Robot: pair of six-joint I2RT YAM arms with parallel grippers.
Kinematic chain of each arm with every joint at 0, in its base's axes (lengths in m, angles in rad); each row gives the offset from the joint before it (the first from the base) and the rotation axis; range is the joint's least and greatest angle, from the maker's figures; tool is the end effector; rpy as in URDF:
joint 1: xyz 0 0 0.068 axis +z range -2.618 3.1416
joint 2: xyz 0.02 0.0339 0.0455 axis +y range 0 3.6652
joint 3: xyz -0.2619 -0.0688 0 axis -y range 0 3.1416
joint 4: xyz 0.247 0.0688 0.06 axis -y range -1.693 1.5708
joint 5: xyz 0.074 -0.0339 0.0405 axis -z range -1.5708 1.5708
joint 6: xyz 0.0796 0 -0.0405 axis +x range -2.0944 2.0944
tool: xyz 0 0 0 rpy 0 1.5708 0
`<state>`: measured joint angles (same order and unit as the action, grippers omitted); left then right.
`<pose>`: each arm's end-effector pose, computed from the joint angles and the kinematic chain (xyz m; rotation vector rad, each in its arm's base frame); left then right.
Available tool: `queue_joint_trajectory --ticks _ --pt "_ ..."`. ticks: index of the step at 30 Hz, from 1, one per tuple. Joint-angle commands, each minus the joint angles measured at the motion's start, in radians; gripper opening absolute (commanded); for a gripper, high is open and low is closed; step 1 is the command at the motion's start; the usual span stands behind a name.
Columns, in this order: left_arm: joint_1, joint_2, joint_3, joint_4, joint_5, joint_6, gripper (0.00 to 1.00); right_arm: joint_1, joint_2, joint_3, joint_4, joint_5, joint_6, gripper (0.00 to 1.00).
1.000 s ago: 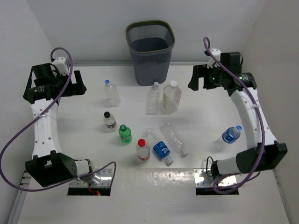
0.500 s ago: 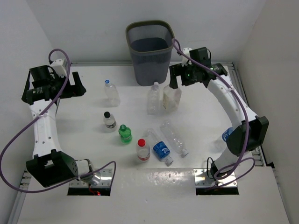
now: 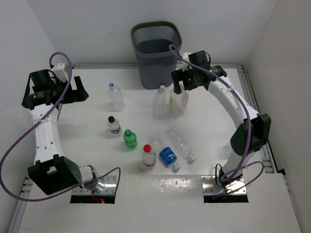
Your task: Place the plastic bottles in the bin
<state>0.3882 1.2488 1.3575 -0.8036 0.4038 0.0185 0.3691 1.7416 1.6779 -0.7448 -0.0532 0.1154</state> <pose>0.2795 0.0805 0.3541 -0.1971 2.2014 -0.2330 0.3910 0.1558 0.3047 -0.3287 2.3752 0.2924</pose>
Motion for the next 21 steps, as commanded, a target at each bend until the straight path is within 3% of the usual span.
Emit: queue_joint_trajectory --ticks 1,17,20,21 --pt "0.018 -0.026 -0.003 0.021 0.021 0.011 0.99 0.016 0.009 0.048 0.025 0.029 -0.022 0.89" --pt "0.046 -0.006 -0.031 0.03 0.03 0.029 0.99 0.039 0.021 0.048 0.032 0.033 -0.054 0.49" --pt "0.055 -0.006 -0.031 0.03 0.03 0.038 0.99 0.041 0.015 0.058 0.024 0.024 -0.065 0.32" --pt "0.055 -0.006 -0.031 0.03 0.03 0.038 0.99 0.04 0.004 0.062 0.022 0.023 -0.063 0.21"
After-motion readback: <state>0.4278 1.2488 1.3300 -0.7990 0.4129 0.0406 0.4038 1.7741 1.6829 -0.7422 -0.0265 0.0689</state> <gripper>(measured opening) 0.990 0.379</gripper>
